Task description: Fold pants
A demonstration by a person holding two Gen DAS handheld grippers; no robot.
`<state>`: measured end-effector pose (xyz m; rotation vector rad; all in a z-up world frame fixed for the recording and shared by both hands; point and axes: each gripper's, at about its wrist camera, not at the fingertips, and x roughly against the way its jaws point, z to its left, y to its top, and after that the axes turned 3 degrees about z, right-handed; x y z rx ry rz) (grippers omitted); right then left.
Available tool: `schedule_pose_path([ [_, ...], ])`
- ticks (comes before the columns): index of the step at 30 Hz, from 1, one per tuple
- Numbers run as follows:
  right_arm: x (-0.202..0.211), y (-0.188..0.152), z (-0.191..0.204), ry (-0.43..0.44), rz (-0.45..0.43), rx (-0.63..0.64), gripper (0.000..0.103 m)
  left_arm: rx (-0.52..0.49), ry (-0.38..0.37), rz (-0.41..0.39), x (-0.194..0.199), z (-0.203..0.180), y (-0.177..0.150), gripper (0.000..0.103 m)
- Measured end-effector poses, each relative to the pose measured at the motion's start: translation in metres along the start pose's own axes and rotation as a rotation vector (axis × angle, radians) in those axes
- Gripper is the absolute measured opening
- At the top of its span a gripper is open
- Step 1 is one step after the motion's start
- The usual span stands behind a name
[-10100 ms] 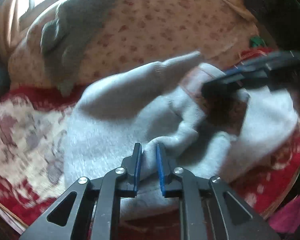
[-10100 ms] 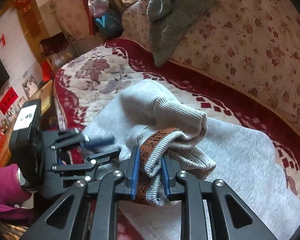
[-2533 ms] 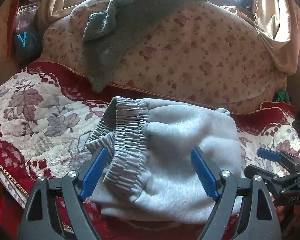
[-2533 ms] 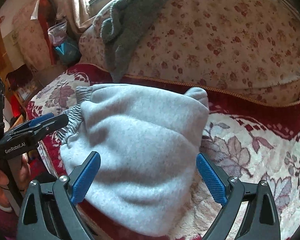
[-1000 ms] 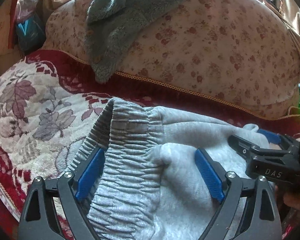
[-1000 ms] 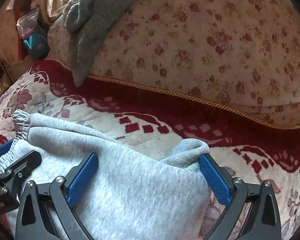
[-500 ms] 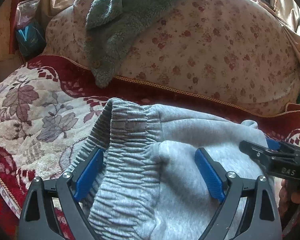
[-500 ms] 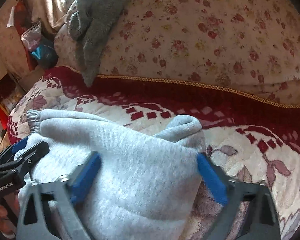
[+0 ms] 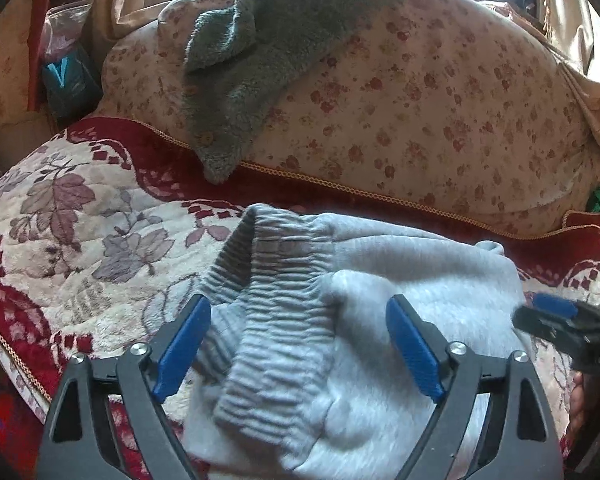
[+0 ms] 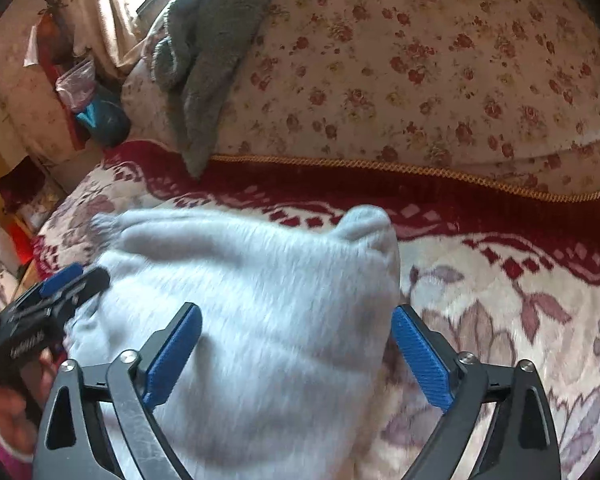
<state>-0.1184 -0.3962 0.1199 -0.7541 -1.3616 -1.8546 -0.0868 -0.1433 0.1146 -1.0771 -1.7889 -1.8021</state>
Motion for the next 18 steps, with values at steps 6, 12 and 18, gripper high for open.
schedule_pose_path([
  [6,0.005,-0.03,-0.015,0.133,0.069,-0.067,0.103,0.04,0.01,0.022,0.003,0.023,-0.011,0.094],
  [12,-0.008,-0.046,-0.034,0.254,0.09,-0.198,0.103,0.14,-0.136,0.074,-0.011,0.048,-0.023,0.097],
  [18,-0.026,-0.049,-0.044,0.353,0.108,-0.267,0.103,0.223,-0.271,0.11,-0.034,0.059,-0.037,0.102],
])
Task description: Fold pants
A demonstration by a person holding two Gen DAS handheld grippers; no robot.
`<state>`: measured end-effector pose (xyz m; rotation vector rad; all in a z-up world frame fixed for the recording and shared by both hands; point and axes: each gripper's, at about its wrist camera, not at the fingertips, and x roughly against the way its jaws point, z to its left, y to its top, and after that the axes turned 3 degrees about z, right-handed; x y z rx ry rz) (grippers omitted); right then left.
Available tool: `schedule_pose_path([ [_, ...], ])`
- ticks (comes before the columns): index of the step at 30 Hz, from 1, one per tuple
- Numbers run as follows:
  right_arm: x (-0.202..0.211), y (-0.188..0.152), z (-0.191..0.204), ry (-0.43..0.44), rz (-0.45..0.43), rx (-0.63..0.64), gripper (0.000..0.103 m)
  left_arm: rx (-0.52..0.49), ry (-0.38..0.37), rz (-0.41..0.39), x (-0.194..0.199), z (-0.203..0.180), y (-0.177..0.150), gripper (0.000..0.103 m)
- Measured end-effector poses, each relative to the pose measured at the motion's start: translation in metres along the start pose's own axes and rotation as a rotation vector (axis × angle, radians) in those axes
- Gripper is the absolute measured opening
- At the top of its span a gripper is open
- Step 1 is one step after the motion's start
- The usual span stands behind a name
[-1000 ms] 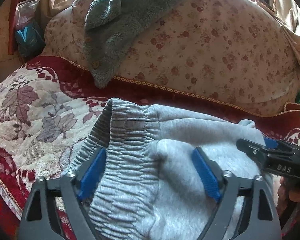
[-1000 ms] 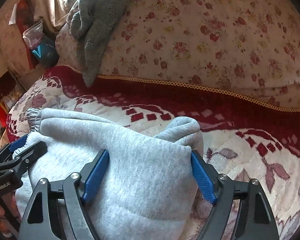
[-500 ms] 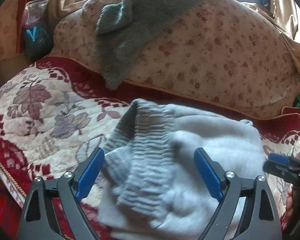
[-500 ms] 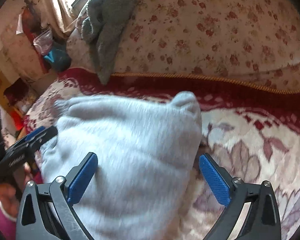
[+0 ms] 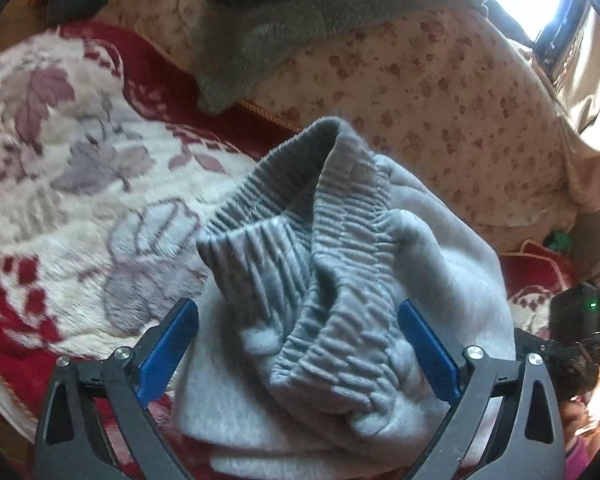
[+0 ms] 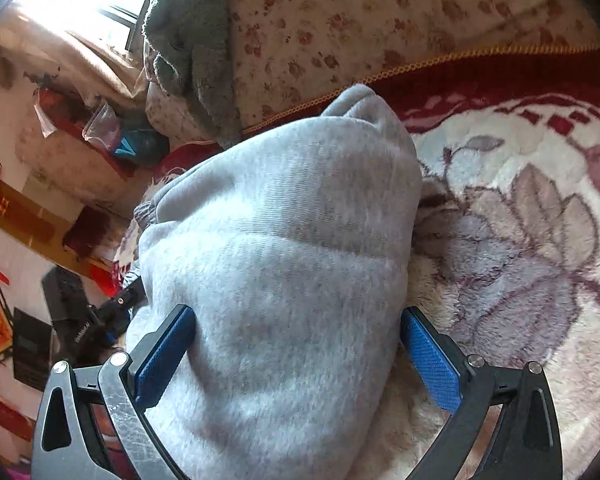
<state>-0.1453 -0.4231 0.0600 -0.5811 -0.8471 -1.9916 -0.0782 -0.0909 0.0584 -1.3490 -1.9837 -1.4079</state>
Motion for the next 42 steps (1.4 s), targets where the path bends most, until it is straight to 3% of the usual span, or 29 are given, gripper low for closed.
schedule_pose_path([
  [7,-0.005,0.004,0.0,0.056,0.003,0.027,0.103,0.029,-0.077,-0.033,-0.004,0.016,-0.01,0.103],
  [17,-0.025,0.009,-0.008,0.097,0.007,-0.001,0.103,0.04,-0.091,-0.065,-0.012,0.021,-0.014,0.103],
  [21,-0.024,0.008,-0.008,0.099,0.02,-0.014,0.103,0.037,-0.05,-0.053,-0.005,0.018,-0.011,0.103],
  [27,-0.025,0.01,-0.012,0.105,0.035,-0.016,0.103,-0.045,0.05,-0.133,0.012,0.003,-0.015,0.103],
  [29,-0.025,0.01,-0.013,0.104,0.032,-0.016,0.103,-0.043,0.026,-0.108,0.005,0.008,-0.014,0.103],
  [32,-0.025,0.011,-0.013,0.1,0.035,-0.017,0.103,0.079,-0.127,-0.044,-0.01,0.032,-0.012,0.103],
  [33,-0.025,0.011,-0.012,0.098,0.033,-0.016,0.103,0.09,-0.145,-0.046,-0.012,0.035,-0.013,0.103],
  [38,-0.025,0.01,-0.006,0.098,0.018,-0.005,0.103,0.054,-0.126,-0.045,-0.014,0.026,-0.014,0.103],
  [42,-0.022,0.008,0.0,0.111,-0.015,0.002,0.103,-0.015,-0.103,-0.061,-0.002,0.008,-0.015,0.086],
])
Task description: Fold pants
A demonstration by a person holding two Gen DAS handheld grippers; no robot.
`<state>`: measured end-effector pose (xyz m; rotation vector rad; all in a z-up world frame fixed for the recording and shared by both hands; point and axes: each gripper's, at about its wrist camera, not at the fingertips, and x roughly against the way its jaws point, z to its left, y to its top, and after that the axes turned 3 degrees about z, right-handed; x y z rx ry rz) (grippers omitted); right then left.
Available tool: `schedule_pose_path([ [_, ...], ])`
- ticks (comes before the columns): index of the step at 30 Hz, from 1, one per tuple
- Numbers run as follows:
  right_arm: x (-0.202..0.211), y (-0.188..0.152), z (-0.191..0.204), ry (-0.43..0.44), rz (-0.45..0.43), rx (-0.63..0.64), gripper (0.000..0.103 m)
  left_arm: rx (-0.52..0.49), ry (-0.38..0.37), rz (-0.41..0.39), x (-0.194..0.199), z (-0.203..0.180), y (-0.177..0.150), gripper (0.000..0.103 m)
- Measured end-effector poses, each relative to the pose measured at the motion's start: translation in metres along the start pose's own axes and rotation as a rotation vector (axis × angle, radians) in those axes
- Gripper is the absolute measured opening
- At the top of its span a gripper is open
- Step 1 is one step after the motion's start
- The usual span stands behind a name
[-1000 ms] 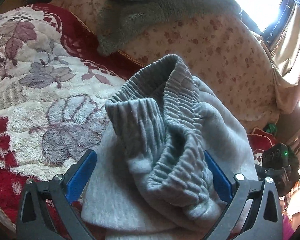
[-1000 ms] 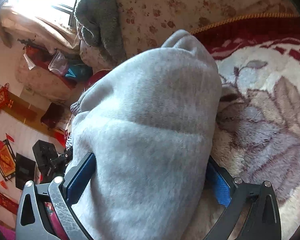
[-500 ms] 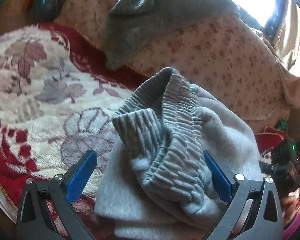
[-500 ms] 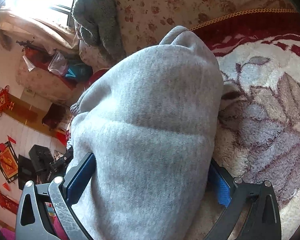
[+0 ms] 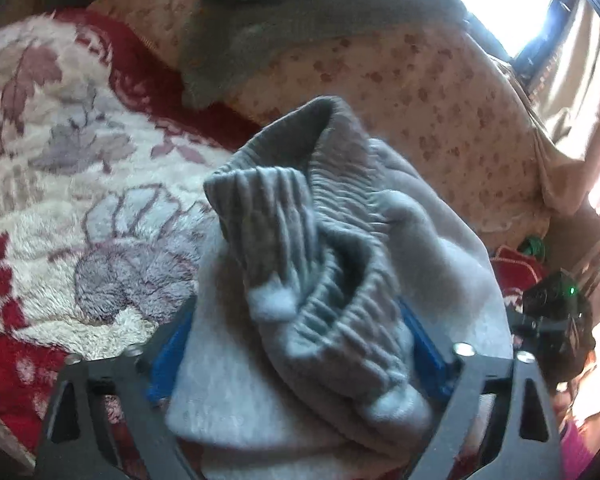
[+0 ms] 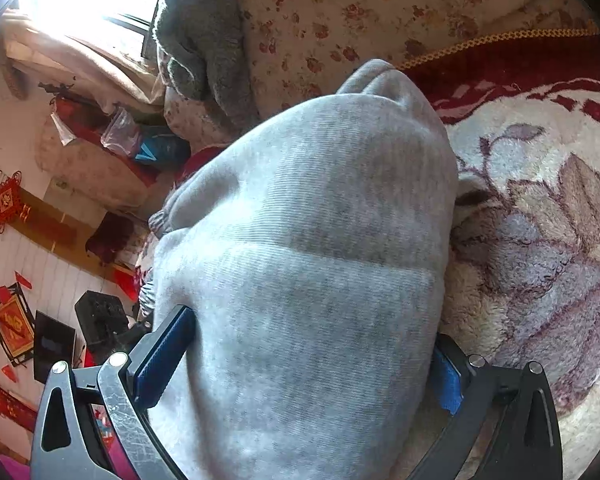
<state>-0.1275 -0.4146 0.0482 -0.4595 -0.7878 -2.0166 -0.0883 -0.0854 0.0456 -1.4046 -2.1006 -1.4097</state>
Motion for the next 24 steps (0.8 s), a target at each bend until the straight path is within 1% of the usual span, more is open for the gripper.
schedule_pose_path([
  [1,0.001,0.0,0.002,0.007,-0.003,0.001,0.103,-0.003,0.001,-0.002,0.003,-0.003,0.001,0.083],
  [4,0.006,0.002,0.009,0.019,0.002,0.019,0.103,-0.007,-0.008,-0.014,0.013,-0.012,0.006,0.076],
  [8,0.02,0.002,0.023,0.031,0.004,0.069,0.103,-0.009,-0.045,-0.027,0.021,-0.031,0.014,0.075],
  [12,0.044,0.0,0.021,0.014,-0.021,0.053,0.103,-0.044,-0.069,-0.025,0.019,-0.063,0.015,0.075],
  [16,0.083,0.0,0.009,-0.024,-0.06,0.037,0.103,-0.066,-0.128,-0.006,0.01,-0.096,0.012,0.075],
  [20,0.123,-0.002,-0.002,-0.068,-0.099,0.04,0.103,-0.112,-0.157,0.0,0.0,-0.136,0.002,0.075],
  [24,0.159,-0.007,-0.02,-0.134,-0.12,0.034,0.103,-0.149,-0.18,0.032,-0.017,-0.177,-0.012,0.075],
])
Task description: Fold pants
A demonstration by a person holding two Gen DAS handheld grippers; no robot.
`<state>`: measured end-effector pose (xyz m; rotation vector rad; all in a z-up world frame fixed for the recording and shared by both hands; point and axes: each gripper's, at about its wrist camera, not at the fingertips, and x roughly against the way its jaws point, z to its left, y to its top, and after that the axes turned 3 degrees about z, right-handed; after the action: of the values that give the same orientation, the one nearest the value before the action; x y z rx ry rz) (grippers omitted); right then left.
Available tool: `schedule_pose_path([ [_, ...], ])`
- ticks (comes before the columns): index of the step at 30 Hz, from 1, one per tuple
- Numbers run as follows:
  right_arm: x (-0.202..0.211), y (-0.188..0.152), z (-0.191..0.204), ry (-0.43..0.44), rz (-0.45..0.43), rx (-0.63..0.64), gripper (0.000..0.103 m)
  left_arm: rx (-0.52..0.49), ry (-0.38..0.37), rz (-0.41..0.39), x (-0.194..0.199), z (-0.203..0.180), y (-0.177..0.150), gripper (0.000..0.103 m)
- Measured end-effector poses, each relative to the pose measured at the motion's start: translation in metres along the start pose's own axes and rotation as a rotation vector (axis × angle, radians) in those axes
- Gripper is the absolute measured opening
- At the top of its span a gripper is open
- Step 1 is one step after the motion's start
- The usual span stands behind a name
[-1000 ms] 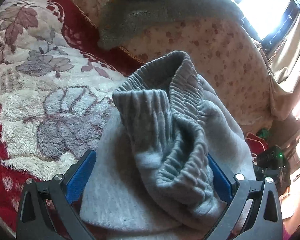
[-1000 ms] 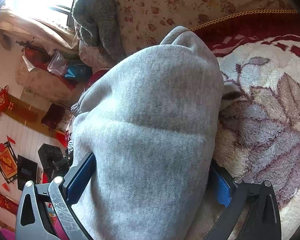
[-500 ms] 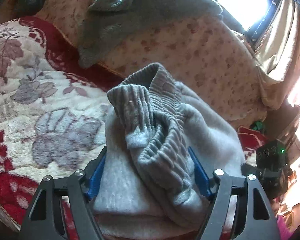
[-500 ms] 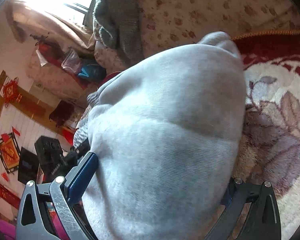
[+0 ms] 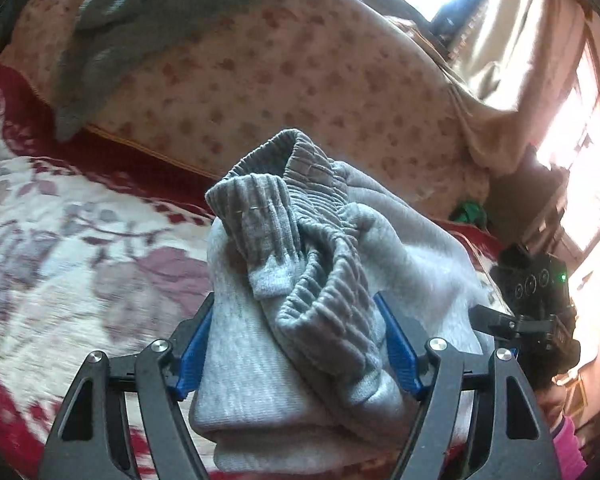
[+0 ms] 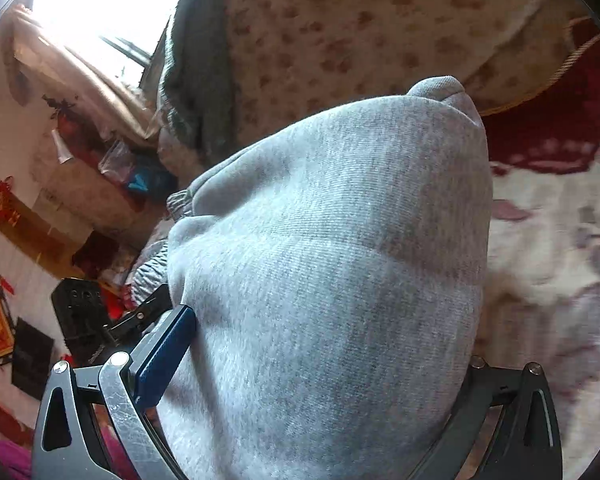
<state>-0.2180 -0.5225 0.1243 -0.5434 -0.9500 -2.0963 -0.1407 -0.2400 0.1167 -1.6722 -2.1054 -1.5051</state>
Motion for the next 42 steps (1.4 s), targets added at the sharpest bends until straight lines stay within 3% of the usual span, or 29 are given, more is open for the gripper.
schedule_pose_path([
  [8,0.031,-0.015,-0.054,-0.131,0.005,-0.031,0.103,-0.077,0.034,0.046,-0.038,-0.043,-0.027,0.075],
  [12,0.028,-0.025,-0.072,-0.133,0.016,-0.067,0.103,-0.125,0.075,0.041,-0.038,-0.047,-0.034,0.076],
  [21,0.048,-0.035,-0.085,-0.152,0.032,-0.162,0.103,-0.11,0.11,0.051,-0.037,-0.036,-0.038,0.088],
  [29,0.075,-0.05,-0.048,-0.366,-0.053,-0.081,0.103,-0.12,0.182,0.05,-0.013,-0.044,-0.035,0.092],
  [34,0.079,-0.057,-0.013,-0.517,-0.127,0.047,0.103,-0.207,0.281,-0.035,0.009,-0.069,-0.03,0.093],
  [42,0.086,-0.055,0.011,-0.543,-0.211,0.065,0.103,-0.267,0.308,-0.085,0.017,-0.101,-0.015,0.096],
])
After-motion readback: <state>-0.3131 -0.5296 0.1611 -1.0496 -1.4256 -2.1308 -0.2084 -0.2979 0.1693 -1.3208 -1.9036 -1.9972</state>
